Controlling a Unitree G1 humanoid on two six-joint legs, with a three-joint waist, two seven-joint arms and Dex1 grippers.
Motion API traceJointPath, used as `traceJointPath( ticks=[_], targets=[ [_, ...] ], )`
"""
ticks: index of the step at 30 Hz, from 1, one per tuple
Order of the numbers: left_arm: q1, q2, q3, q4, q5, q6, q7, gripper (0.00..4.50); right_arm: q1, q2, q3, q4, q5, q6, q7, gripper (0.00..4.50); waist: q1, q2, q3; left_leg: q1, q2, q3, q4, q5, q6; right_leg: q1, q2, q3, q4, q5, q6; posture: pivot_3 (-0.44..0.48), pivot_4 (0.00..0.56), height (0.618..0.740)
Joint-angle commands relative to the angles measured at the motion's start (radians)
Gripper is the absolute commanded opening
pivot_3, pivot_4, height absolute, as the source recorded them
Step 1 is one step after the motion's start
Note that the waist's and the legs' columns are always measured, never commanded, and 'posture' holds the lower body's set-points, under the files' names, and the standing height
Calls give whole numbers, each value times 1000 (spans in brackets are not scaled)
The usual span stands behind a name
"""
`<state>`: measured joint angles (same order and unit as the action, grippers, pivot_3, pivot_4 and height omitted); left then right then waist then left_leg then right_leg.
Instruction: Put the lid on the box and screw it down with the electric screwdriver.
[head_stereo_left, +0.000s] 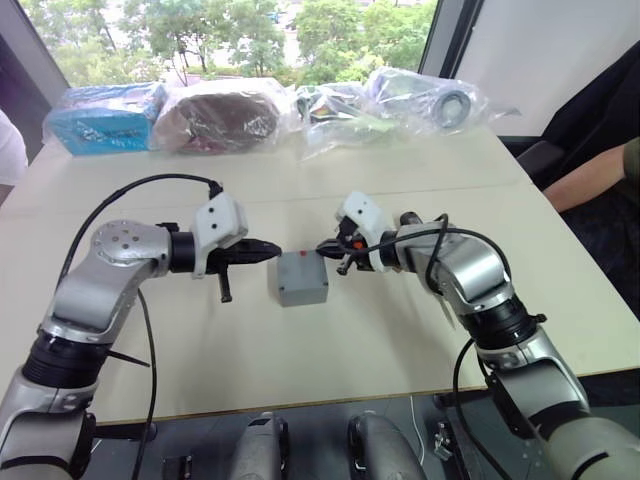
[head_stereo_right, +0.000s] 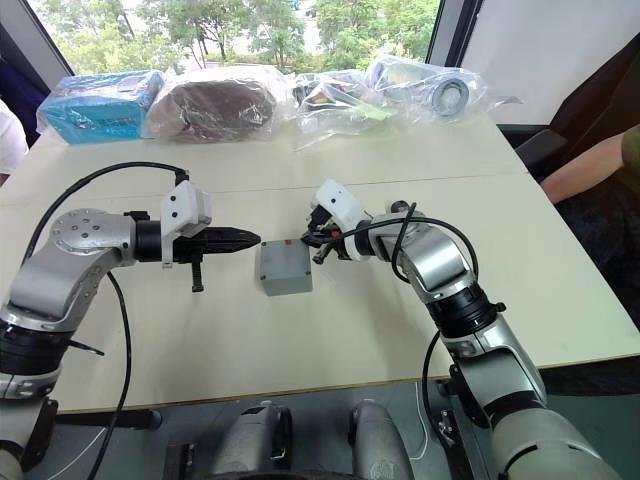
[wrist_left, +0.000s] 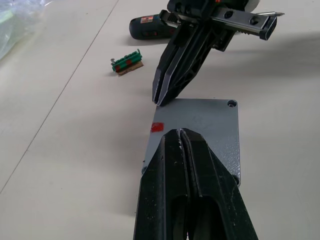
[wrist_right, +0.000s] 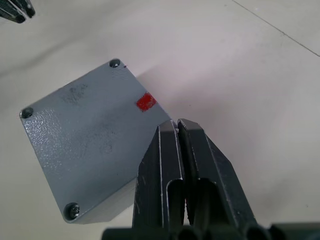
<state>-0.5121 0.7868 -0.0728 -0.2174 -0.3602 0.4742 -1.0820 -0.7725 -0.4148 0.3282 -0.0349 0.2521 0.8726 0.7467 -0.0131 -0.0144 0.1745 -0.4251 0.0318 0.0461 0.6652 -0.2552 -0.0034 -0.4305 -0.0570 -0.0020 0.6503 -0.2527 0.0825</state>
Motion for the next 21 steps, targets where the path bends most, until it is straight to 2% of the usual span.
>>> traceJointPath(
  ticks=[1,4,7,8,11,12,13,14,18,21],
  targets=[
    [-10,5,18,-34,-7,-10,2,0,13,-7,18,3,-26,-39,13,48,0,0,0,0,0,0,0,0,0,0,0,0,0,0,0,0,150,740],
    [-8,4,18,-38,-8,-8,3,0,17,-8,14,-2,-24,-40,28,829,0,0,0,0,0,0,0,0,0,0,0,0,0,0,0,0,150,740],
    [-2,4,19,-42,-10,-6,4,0,19,-17,3,-19,-24,-31,35,1984,0,0,0,0,0,0,0,0,0,0,0,0,0,0,0,0,150,740],
    [-1,4,20,-43,-10,-6,4,0,20,-23,-2,-25,-24,-29,38,2514,0,0,0,0,0,0,0,0,0,0,0,0,0,0,0,0,150,740],
    [-3,-1,16,-42,-11,-5,6,0,17,-62,-26,-53,-19,-12,49,3631,2,0,0,0,0,0,0,0,0,0,0,0,0,0,0,0,150,740],
    [-6,-4,15,-42,-12,-8,4,0,10,-87,-42,-68,-15,6,53,3878,3,0,0,0,0,0,0,0,0,0,0,0,0,0,0,0,150,740],
    [-7,-6,13,-43,-13,-8,3,0,6,-105,-54,-78,-12,18,56,4347,3,0,0,0,0,0,0,0,0,0,0,0,0,0,0,0,150,740],
    [-10,-10,11,-44,-14,-10,2,0,0,-125,-68,-88,-6,33,59,4466,3,0,0,0,0,0,0,0,0,0,0,0,0,0,0,0,150,740],
    [-35,-30,7,-47,-28,-10,-8,0,-47,-231,-124,-110,4,149,58,4466,2,0,0,0,0,0,0,0,0,0,0,0,0,0,0,0,150,740],
    [-61,-48,4,-38,-44,-23,-31,0,-106,-359,-109,-109,1,296,88,4466,2,0,0,0,0,0,0,0,0,0,0,0,0,0,0,0,150,740]
  ],
)
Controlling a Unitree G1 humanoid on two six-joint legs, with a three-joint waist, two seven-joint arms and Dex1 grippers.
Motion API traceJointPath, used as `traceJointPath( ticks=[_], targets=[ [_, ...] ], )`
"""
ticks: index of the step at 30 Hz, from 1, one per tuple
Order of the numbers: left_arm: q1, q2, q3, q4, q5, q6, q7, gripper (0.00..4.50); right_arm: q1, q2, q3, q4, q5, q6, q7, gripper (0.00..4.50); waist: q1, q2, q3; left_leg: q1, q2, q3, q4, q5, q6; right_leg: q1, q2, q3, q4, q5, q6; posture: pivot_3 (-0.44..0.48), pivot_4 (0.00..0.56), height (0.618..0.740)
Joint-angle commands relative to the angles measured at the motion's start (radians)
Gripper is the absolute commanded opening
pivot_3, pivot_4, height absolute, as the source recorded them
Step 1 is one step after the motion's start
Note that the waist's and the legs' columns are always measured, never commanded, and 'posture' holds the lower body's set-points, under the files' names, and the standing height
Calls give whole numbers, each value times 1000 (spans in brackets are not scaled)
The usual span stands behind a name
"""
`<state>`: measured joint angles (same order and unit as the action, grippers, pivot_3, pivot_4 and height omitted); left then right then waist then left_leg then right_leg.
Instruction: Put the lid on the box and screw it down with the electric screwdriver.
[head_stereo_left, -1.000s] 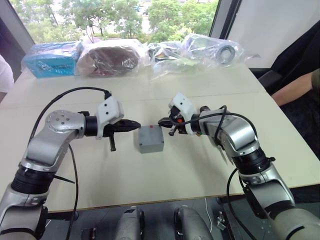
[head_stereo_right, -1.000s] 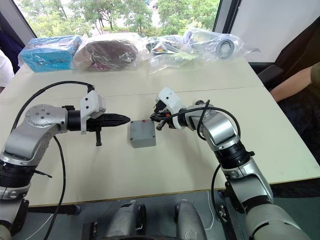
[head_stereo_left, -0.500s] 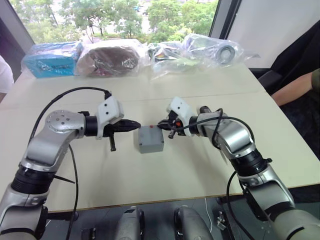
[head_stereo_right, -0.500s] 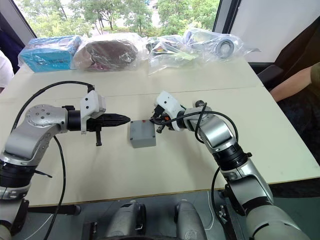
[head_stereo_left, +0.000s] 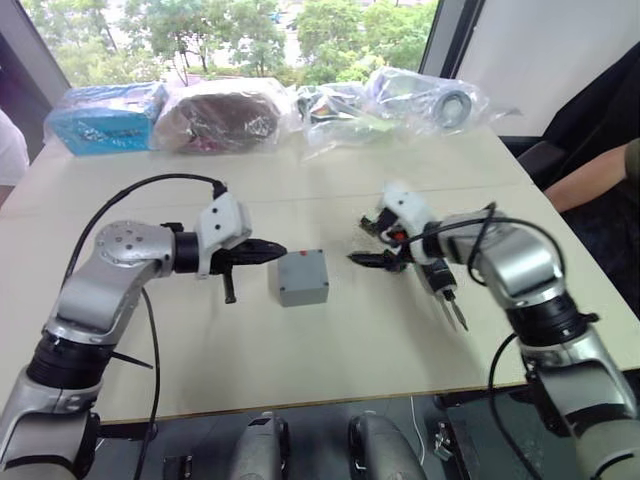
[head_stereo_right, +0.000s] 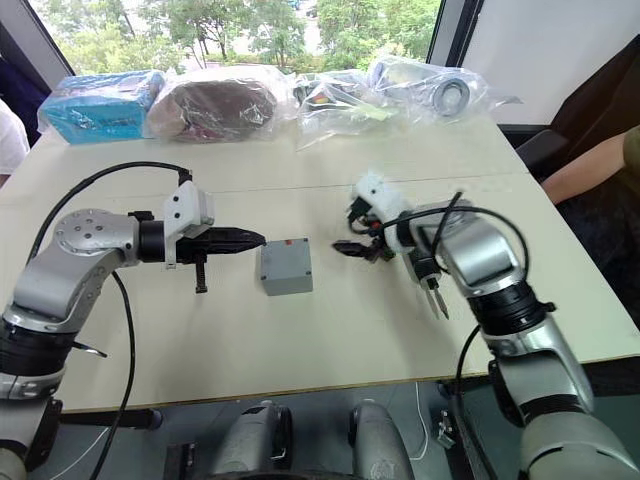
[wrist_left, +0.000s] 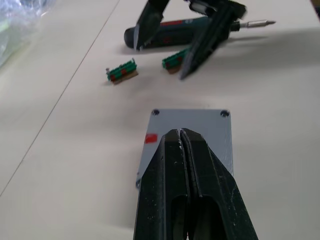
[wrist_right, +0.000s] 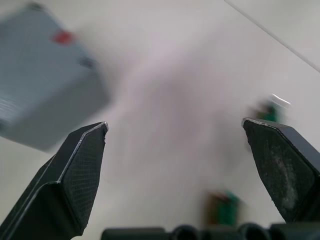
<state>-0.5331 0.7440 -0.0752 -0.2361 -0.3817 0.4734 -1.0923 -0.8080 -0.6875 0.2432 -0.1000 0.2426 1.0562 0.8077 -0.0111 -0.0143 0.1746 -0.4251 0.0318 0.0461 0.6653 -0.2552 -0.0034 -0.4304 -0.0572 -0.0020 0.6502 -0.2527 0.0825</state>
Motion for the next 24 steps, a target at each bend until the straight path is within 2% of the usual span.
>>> traceJointPath(
  ticks=[1,5,8,12,18,24],
  targets=[
    [-47,-13,2,-18,-25,-28,-27,0,-85,-130,-7,-38,8,149,41,4466,0,0,0,0,0,0,0,0,0,0,0,0,0,0,0,0,150,740],
    [-70,-42,-14,-23,-27,-27,-27,0,-136,-222,60,22,5,259,64,4466,-1,0,0,0,0,0,0,0,0,0,0,0,-1,0,0,0,150,740],
    [-70,-55,-16,-30,-32,-34,-30,0,-195,-242,139,106,12,352,91,4466,-6,0,0,0,0,1,0,0,0,0,0,1,-1,0,0,0,150,740],
    [-57,-74,-29,-43,-31,-40,-21,0,-258,-209,218,252,19,414,108,4466,-4,1,0,0,0,1,0,0,0,-1,1,1,-1,0,0,0,150,740],
    [-36,-80,-26,-59,-36,-51,-23,0,-333,-113,310,513,-13,400,110,4466,-3,0,0,0,0,1,0,0,0,-1,0,1,-1,0,0,0,150,740],
    [-29,-91,-30,-73,-32,-51,-8,0,-345,-75,403,626,-68,309,143,4466,0,0,0,0,0,1,0,0,0,-1,0,1,-1,0,0,0,150,740]
  ],
)
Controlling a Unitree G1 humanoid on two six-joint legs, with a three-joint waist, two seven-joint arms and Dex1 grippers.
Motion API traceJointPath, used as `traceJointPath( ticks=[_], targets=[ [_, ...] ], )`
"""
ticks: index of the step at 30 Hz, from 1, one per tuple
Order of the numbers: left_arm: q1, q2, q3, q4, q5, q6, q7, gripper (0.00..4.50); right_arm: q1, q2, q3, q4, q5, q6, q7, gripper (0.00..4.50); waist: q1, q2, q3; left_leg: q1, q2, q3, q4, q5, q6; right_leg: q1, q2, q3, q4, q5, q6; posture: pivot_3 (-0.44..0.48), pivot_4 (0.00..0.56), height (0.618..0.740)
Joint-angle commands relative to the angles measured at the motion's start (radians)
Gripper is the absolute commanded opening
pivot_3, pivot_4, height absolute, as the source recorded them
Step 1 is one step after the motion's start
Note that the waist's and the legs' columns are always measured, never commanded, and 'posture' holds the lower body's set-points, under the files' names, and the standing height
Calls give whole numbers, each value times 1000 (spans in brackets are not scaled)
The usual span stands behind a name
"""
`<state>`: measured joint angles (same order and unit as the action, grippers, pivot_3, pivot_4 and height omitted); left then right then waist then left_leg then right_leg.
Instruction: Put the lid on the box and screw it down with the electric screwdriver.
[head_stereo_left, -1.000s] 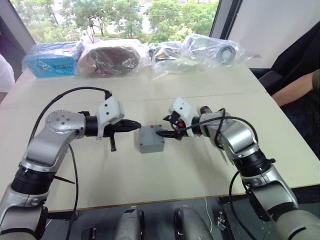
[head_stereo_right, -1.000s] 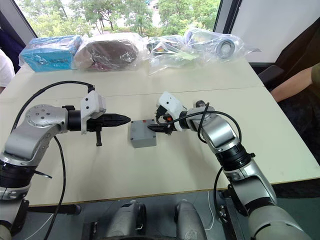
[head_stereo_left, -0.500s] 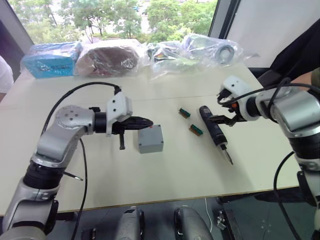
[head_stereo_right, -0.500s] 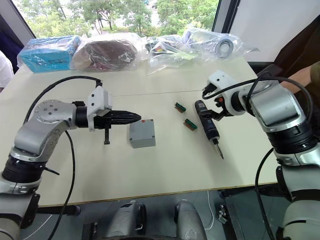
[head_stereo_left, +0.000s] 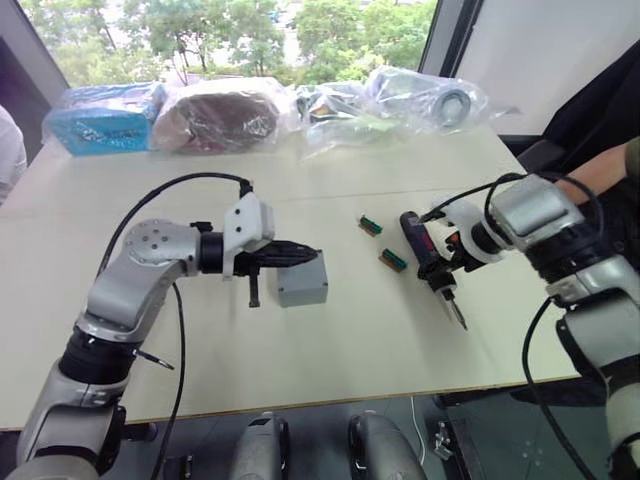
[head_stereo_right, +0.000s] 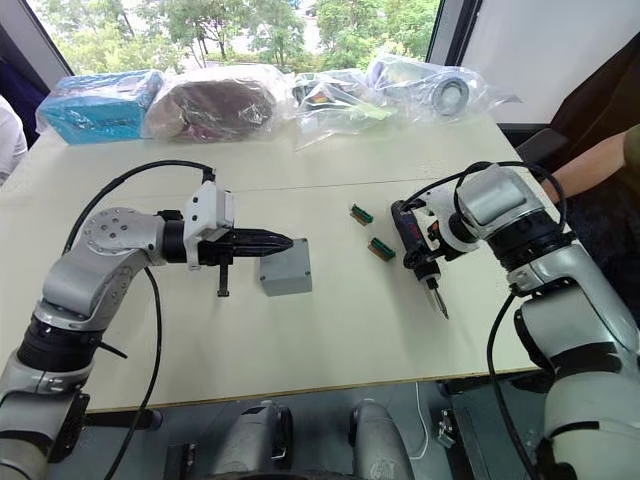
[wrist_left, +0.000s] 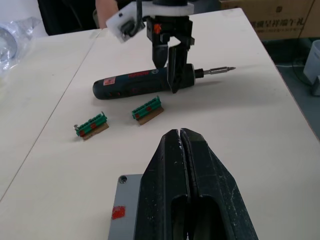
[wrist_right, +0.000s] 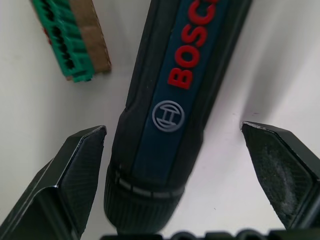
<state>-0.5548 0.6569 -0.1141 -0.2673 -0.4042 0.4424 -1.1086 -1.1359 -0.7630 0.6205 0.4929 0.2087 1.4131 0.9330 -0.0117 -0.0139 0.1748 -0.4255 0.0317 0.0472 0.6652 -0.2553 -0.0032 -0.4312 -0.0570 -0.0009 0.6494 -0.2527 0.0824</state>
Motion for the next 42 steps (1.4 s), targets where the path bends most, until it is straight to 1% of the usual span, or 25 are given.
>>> traceJointPath(
  ticks=[1,2,3,7,9,10,12,14,16,17,19,22,24,26,28,32,34,37,42],
  targets=[
    [-4,-5,9,-48,-9,-18,12,0,-16,6,35,48,-42,-58,21,4466,0,0,0,0,0,0,0,0,0,0,0,0,0,0,0,0,150,740],
    [3,-4,11,-55,-8,-18,16,0,-14,14,43,62,-50,-66,24,4040,0,0,0,0,0,0,0,0,0,0,0,0,0,0,0,0,150,740],
    [12,-1,12,-60,-5,-19,18,0,-15,23,45,75,-55,-69,26,3886,-1,-1,0,0,0,0,0,0,0,1,0,0,0,0,0,0,150,740],
    [29,12,18,-65,0,-22,19,0,-39,43,26,100,-72,-69,34,2554,-2,-1,-1,1,0,0,0,0,0,1,0,0,0,0,0,0,150,740],
    [36,22,23,-65,2,-23,16,0,-58,52,1,110,-77,-62,28,1965,-3,-1,-1,1,0,0,0,0,0,1,0,0,0,0,0,0,150,740],
    [37,26,23,-60,5,-24,16,0,-70,53,-20,114,-82,-66,16,1742,-4,-1,-1,1,0,0,0,0,0,1,0,0,0,0,0,0,150,740],
    [41,36,24,-49,9,-30,12,0,-90,54,-57,109,-87,-57,-6,1737,-6,0,0,1,0,0,0,0,0,1,0,0,0,0,0,0,150,740],
    [44,42,15,-29,20,-35,11,0,-95,24,-102,25,-91,-87,-25,1737,-5,1,0,1,0,0,0,0,0,0,0,0,1,0,0,0,150,740],
    [48,47,8,-6,33,-46,6,0,-99,11,-162,-51,-65,-59,-35,1737,-2,4,2,-1,0,0,0,0,0,-2,0,0,1,0,0,0,150,740],
    [53,53,9,9,40,-61,-3,0,-84,-1,-185,-131,-56,-77,-36,1737,-2,4,2,-1,0,1,0,0,0,-2,0,0,1,0,0,0,150,740],
    [51,50,2,43,54,-76,-6,0,-37,26,-348,-295,8,-109,-60,1737,-2,4,2,-2,0,1,-1,0,0,-3,0,0,1,0,0,0,150,740],
    [46,38,6,78,51,-73,-5,0,56,110,-556,-513,93,-232,-109,1737,-2,3,2,-2,1,0,-2,0,0,-3,1,0,1,0,0,0,150,740],
    [52,46,7,110,57,-94,-21,0,114,233,-678,-641,145,-335,-184,1737,-2,3,2,-1,1,0,-2,0,0,-3,1,0,1,0,0,0,150,740],
    [56,48,8,138,59,-99,-27,0,171,339,-748,-735,192,-403,-238,1737,-3,3,2,-1,1,0,-2,0,0,-2,1,0,1,0,0,0,150,740],
    [56,52,14,166,59,-110,-37,0,217,415,-759,-773,196,-471,-291,1737,0,4,2,-1,1,0,-1,0,0,-3,1,0,2,0,0,0,150,740],
    [55,43,5,196,67,-112,-36,0,345,594,-743,-809,166,-732,-415,1737,3,2,1,-1,0,-1,0,0,0,0,-1,-1,2,0,0,0,150,740],
    [54,39,3,206,71,-111,-34,0,414,645,-710,-813,152,-850,-420,1737,2,2,1,-1,-1,-1,0,0,0,0,-2,-1,1,1,2,0,150,740],
    [56,34,-17,229,102,-124,-24,0,497,682,-658,-788,123,-972,-421,1737,-1,2,1,-1,-1,-1,1,0,0,0,-2,-1,1,1,2,0,150,740],
    [66,-1,-29,271,133,-143,5,0,570,703,-589,-728,78,-1112,-427,1737,-3,2,1,0,-1,-1,0,0,0,0,-1,-1,1,1,2,0,150,740]
  ],
)
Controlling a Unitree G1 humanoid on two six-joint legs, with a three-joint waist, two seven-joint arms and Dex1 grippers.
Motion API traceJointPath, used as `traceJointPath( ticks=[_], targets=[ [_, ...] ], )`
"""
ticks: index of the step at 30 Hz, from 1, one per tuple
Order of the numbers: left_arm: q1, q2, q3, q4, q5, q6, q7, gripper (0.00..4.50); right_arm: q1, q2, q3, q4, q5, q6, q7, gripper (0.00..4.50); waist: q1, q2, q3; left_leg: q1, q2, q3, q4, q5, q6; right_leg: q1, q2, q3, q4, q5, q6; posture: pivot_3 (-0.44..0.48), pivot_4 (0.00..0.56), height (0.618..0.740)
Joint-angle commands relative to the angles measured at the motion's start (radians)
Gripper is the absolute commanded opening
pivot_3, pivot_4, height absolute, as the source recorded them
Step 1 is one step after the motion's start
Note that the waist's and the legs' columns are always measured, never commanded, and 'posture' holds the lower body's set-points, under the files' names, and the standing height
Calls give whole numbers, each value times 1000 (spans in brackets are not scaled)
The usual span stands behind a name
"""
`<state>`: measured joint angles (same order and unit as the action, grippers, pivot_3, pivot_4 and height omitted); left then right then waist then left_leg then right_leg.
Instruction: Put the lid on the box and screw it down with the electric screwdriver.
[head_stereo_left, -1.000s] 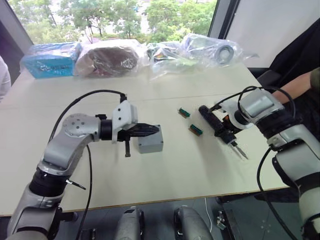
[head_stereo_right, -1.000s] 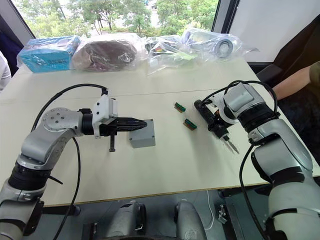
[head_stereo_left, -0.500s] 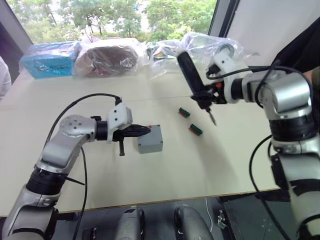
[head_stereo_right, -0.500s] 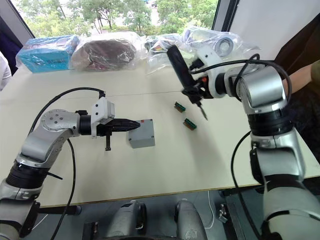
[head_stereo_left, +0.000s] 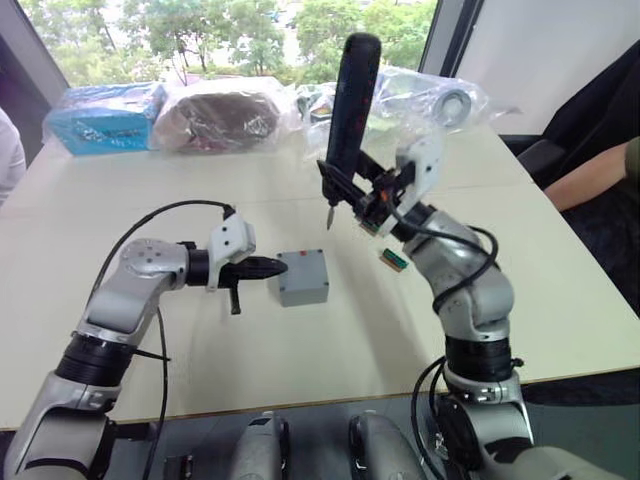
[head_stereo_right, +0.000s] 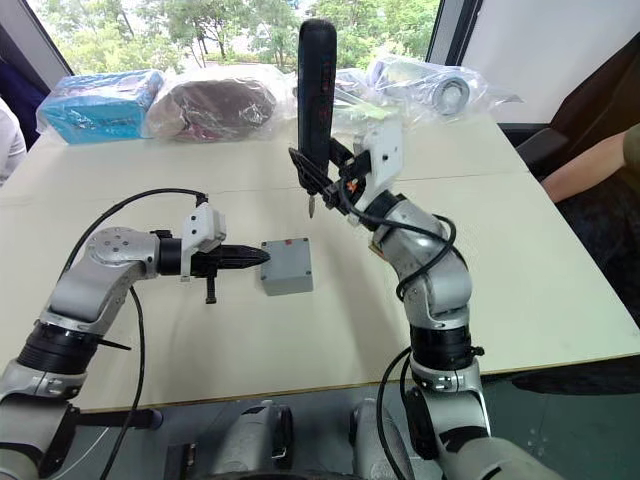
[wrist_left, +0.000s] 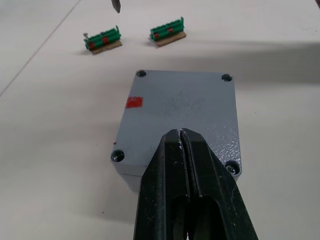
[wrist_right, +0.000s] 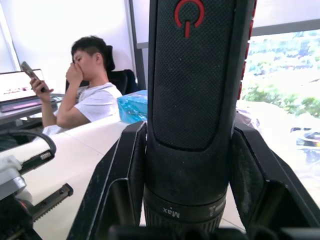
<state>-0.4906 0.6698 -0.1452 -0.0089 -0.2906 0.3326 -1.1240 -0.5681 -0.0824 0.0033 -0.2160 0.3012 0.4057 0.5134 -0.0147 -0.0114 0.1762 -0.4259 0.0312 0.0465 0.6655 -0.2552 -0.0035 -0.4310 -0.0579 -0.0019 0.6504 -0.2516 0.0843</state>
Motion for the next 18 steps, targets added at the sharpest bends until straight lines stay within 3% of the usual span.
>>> traceJointPath(
  ticks=[1,18],
  targets=[
    [6,-22,-1,22,25,-38,26,0,11,27,37,-14,-19,-120,-12,1737,-1,0,0,0,0,0,0,0,0,0,0,0,0,0,0,0,150,740],
    [14,-42,-21,60,56,-75,25,0,66,15,90,4,-27,-169,-26,1737,1,0,0,2,0,0,0,0,0,1,0,0,1,0,0,0,150,740]
  ],
)
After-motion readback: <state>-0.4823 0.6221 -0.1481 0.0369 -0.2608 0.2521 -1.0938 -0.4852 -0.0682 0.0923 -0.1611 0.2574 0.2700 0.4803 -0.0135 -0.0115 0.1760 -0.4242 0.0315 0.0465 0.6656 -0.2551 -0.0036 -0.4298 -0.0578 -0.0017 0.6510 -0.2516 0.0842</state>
